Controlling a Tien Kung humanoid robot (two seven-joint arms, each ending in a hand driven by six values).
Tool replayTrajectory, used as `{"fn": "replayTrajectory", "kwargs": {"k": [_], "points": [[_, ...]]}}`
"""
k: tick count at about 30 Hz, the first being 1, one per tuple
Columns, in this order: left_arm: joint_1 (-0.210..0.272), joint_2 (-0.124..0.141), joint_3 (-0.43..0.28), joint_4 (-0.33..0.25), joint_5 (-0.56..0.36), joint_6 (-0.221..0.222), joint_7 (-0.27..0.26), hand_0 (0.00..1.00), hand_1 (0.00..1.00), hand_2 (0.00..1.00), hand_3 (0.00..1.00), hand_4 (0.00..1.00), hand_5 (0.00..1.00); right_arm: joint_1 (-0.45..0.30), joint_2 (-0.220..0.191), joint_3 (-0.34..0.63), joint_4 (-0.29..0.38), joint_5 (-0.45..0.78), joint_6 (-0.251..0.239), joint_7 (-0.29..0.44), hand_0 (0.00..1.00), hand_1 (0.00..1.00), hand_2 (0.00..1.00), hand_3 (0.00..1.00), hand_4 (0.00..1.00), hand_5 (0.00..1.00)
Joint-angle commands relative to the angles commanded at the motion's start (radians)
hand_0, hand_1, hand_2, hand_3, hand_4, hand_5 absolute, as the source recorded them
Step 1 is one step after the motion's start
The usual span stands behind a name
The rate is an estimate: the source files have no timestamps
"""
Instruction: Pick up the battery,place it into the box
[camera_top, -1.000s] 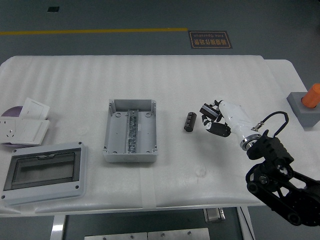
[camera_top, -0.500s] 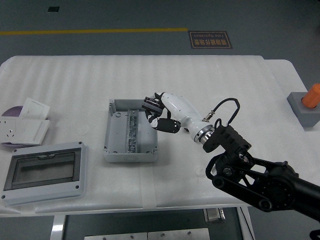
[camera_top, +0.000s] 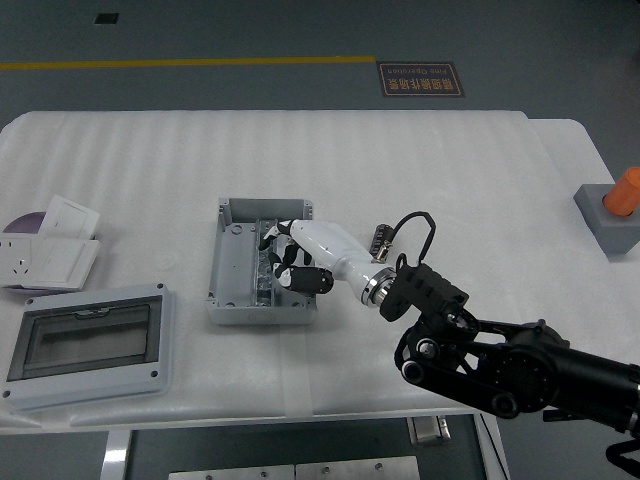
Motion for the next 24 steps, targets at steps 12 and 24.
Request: {"fn": "replayTrajectory", "kwargs": {"k": [12, 24], "points": [[-0.002, 0.001, -0.012, 0.0, 0.014, 0.0, 0.001, 0.587, 0.638, 0.55, 0.57, 0.625, 0.403, -0.027, 0.002, 0.071, -0.033, -0.009, -0.044, 0.025, 0.482, 0.525, 0.573, 0.71, 0.403, 0.251], [-0.003, 0.002, -0.004, 0.0, 0.003, -0.001, 0.0, 0.586, 0.638, 0.552, 0.571, 0.623, 0.395, -0.019, -0.109, 0.244, -0.071, -0.267, 0.199, -0.195, 0.492, 0.522, 0.571, 0.709, 0.403, 0.257]]}}
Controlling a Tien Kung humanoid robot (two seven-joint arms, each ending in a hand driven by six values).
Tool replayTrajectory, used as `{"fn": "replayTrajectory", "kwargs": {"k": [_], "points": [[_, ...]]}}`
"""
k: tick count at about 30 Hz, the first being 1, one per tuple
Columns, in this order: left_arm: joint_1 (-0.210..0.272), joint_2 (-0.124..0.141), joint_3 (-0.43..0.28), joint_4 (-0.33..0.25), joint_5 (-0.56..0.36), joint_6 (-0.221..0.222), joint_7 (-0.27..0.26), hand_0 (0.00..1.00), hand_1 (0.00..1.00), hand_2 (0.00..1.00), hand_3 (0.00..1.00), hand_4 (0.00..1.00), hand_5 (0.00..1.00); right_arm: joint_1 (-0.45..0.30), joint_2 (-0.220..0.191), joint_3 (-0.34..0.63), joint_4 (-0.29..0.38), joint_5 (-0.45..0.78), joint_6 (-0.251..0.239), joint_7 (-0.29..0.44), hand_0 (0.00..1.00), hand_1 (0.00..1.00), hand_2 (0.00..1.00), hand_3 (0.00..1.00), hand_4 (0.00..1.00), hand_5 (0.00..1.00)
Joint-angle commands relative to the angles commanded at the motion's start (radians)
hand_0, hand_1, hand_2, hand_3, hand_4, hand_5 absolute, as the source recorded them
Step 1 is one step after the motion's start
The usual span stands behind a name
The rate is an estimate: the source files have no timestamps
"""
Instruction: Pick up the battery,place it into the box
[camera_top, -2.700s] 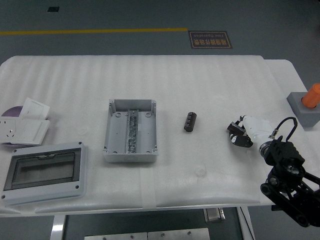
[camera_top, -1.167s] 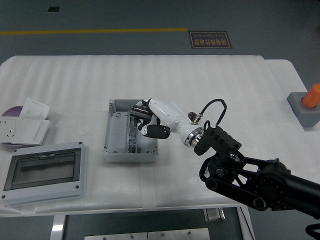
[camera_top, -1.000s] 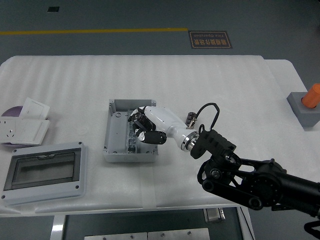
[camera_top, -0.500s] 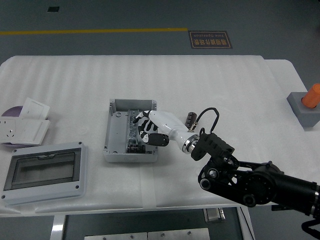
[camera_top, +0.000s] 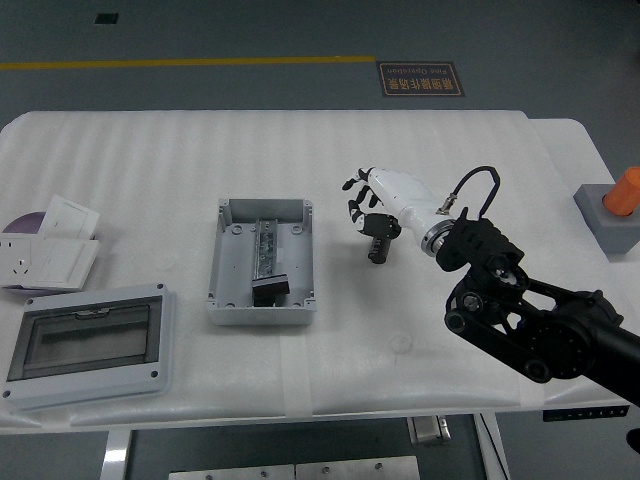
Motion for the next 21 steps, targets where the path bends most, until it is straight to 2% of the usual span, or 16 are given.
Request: {"fn": "replayTrajectory", "kwargs": {"k": [1, 6, 7, 9, 12, 13, 18, 19, 21], "points": [[0.0, 0.0, 0.001, 0.0, -0.001, 0.0, 0.0, 0.585, 0.639, 0.551, 0.57, 0.623, 0.392, 0.003, -0.005, -0.002, -0.007, -0.007, 0.024, -0.014, 0.538, 0.593, 0.667, 0.783, 0.701, 0.405], [-0.002, 0.0, 0.001, 0.0, 0.0, 0.0, 0.0, 0.585, 0.639, 0.551, 0.57, 0.623, 0.392, 0.017, -0.015, -0.018, -0.029, -0.016, 0.145, -0.065, 0.538, 0.593, 0.667, 0.783, 0.701, 0.405], [-0.002, 0.0, 0.002, 0.0, -0.001, 0.0, 0.0, 0.585, 0.638, 0.545, 0.571, 0.618, 0.381, 0.018, -0.016, -0.019, -0.029, -0.018, 0.167, -0.073, 0.671, 0.792, 0.949, 0.998, 0.941, 0.51], [-0.003, 0.001, 0.002, 0.0, -0.001, 0.0, 0.0, 0.585, 0.638, 0.545, 0.571, 0.618, 0.381, 0.017, -0.016, -0.02, -0.026, -0.018, 0.204, -0.084, 0.671, 0.792, 0.949, 0.998, 0.941, 0.51], [-0.003, 0.001, 0.002, 0.0, -0.001, 0.0, 0.0, 0.585, 0.638, 0.545, 0.571, 0.618, 0.381, 0.016, -0.019, -0.017, -0.016, -0.018, 0.23, -0.094, 0.671, 0.792, 0.949, 0.998, 0.941, 0.51], [-0.003, 0.001, 0.003, 0.0, -0.001, -0.001, 0.0, 0.584, 0.635, 0.544, 0.568, 0.612, 0.384, 0.016, -0.02, -0.016, -0.013, -0.018, 0.234, -0.096, 0.682, 0.805, 0.998, 0.998, 0.996, 0.57], [-0.004, 0.001, 0.006, 0.0, -0.004, -0.002, -0.001, 0.584, 0.635, 0.544, 0.568, 0.612, 0.384, 0.017, -0.028, -0.019, -0.002, -0.011, 0.244, -0.101, 0.682, 0.805, 0.998, 0.998, 0.996, 0.57], [-0.004, 0.001, 0.006, 0.0, -0.004, -0.002, -0.001, 0.583, 0.635, 0.542, 0.566, 0.599, 0.386, 0.018, -0.029, -0.023, -0.003, -0.007, 0.246, -0.102, 0.682, 0.807, 0.998, 0.998, 0.998, 0.603], [-0.005, 0.001, 0.009, 0.0, -0.006, -0.003, -0.003, 0.583, 0.635, 0.542, 0.566, 0.599, 0.386, 0.02, -0.029, -0.028, -0.007, -0.003, 0.248, -0.103, 0.682, 0.807, 0.998, 0.998, 0.998, 0.603]]}}
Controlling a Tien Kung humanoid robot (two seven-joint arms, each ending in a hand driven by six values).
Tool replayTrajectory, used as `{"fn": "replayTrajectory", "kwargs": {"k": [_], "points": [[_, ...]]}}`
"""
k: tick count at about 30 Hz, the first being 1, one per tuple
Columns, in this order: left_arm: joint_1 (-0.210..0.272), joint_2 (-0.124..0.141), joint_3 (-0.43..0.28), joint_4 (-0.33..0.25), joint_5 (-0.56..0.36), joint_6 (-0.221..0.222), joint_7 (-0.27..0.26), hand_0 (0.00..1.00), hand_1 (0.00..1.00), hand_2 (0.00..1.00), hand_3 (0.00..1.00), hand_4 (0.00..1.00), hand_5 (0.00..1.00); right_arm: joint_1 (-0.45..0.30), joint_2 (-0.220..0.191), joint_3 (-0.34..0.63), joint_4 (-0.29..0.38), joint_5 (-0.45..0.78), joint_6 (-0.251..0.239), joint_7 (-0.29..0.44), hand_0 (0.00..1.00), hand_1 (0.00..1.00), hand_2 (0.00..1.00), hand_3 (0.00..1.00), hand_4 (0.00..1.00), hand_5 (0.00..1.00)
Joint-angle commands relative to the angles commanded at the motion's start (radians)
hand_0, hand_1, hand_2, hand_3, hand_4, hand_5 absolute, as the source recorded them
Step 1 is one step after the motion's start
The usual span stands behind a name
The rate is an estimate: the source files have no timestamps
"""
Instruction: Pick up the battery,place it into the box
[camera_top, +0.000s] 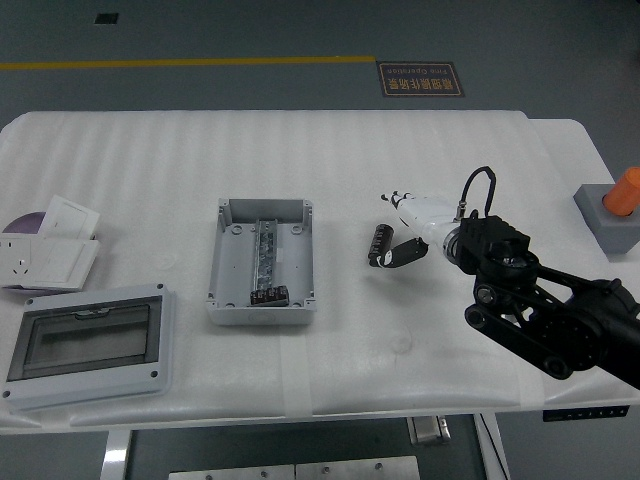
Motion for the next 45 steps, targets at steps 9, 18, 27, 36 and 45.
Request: {"fn": "replayTrajectory", "kwargs": {"k": [9, 18, 27, 36, 45], "points": [[-0.002, 0.001, 0.0, 0.0, -0.001, -0.002, -0.001, 0.583, 0.635, 0.541, 0.564, 0.592, 0.388, 0.017, 0.011, -0.069, -0.053, 0.02, -0.07, 0.019, 0.673, 0.793, 0.994, 0.998, 0.998, 0.633], [-0.003, 0.002, 0.005, 0.0, -0.01, -0.003, -0.005, 0.582, 0.635, 0.54, 0.563, 0.601, 0.394, 0.018, 0.017, -0.098, -0.069, -0.001, -0.161, 0.053, 0.577, 0.701, 0.81, 0.946, 0.95, 0.57], [-0.004, 0.005, 0.013, 0.0, -0.017, -0.006, -0.009, 0.582, 0.635, 0.544, 0.565, 0.582, 0.414, 0.014, 0.016, -0.128, -0.081, 0.009, -0.154, 0.052, 0.448, 0.547, 0.598, 0.697, 0.735, 0.355], [-0.006, 0.005, 0.011, 0.0, -0.017, -0.008, -0.013, 0.582, 0.635, 0.545, 0.566, 0.575, 0.423, 0.01, 0.012, -0.131, -0.074, 0.006, -0.17, 0.053, 0.423, 0.51, 0.529, 0.672, 0.689, 0.314], [-0.006, 0.004, 0.006, 0.0, -0.014, -0.007, -0.013, 0.582, 0.635, 0.543, 0.564, 0.577, 0.43, 0.0, -0.003, -0.108, -0.021, 0.014, -0.216, 0.068, 0.421, 0.505, 0.527, 0.672, 0.687, 0.322]]}}
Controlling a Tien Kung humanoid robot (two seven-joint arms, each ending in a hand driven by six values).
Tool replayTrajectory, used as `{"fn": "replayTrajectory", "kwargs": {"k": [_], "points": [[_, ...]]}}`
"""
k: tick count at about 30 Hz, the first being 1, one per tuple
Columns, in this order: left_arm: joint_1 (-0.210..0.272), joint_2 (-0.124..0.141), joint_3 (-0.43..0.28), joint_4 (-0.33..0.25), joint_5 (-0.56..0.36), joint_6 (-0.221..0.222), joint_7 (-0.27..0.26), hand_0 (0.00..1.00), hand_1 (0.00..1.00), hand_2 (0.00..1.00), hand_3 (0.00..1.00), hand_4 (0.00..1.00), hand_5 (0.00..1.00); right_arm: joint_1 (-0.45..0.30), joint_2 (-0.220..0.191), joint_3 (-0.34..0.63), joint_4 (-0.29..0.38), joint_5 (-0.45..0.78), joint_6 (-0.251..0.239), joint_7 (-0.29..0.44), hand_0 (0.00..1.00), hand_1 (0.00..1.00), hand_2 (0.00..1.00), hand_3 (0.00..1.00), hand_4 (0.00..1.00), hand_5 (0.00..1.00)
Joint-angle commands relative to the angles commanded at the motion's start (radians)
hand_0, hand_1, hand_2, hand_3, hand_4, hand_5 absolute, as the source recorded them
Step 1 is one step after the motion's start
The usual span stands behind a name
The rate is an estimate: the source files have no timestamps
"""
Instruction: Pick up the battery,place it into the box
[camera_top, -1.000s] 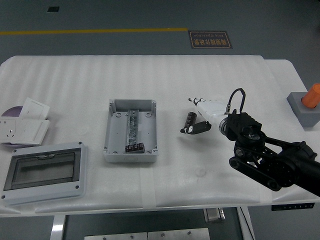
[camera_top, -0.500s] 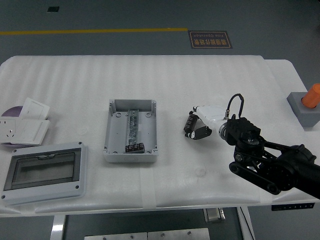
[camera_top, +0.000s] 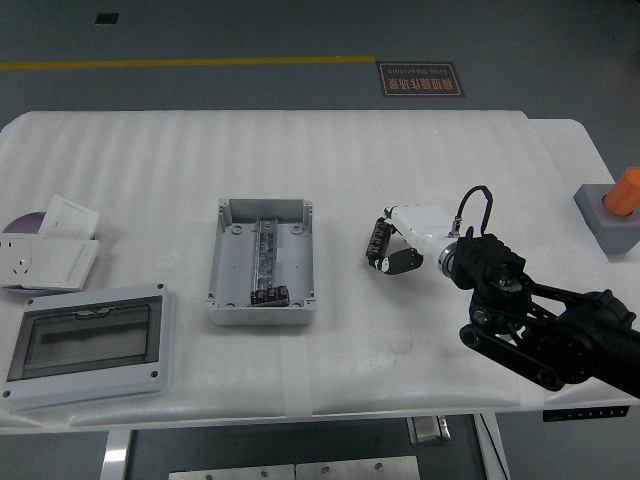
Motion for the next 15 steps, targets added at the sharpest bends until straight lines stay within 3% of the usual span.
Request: {"fn": "replayTrajectory", "kwargs": {"k": [5, 10, 15], "points": [[0.001, -0.001, -0.006, 0.0, 0.006, -0.001, 0.003, 0.582, 0.635, 0.546, 0.565, 0.607, 0.457, -0.011, -0.002, 0.019, 0.088, 0.06, -0.06, 0.022, 0.405, 0.49, 0.5, 0.662, 0.659, 0.337], [0.002, -0.001, -0.014, 0.0, 0.009, 0.001, 0.008, 0.582, 0.635, 0.546, 0.565, 0.608, 0.456, -0.015, 0.0, -0.004, 0.173, 0.12, -0.169, 0.082, 0.401, 0.487, 0.497, 0.658, 0.658, 0.337], [0.005, 0.0, -0.021, 0.0, 0.014, 0.003, 0.017, 0.581, 0.635, 0.546, 0.564, 0.617, 0.465, -0.006, 0.028, -0.038, 0.179, 0.172, -0.253, 0.123, 0.426, 0.49, 0.516, 0.66, 0.655, 0.343]]}}
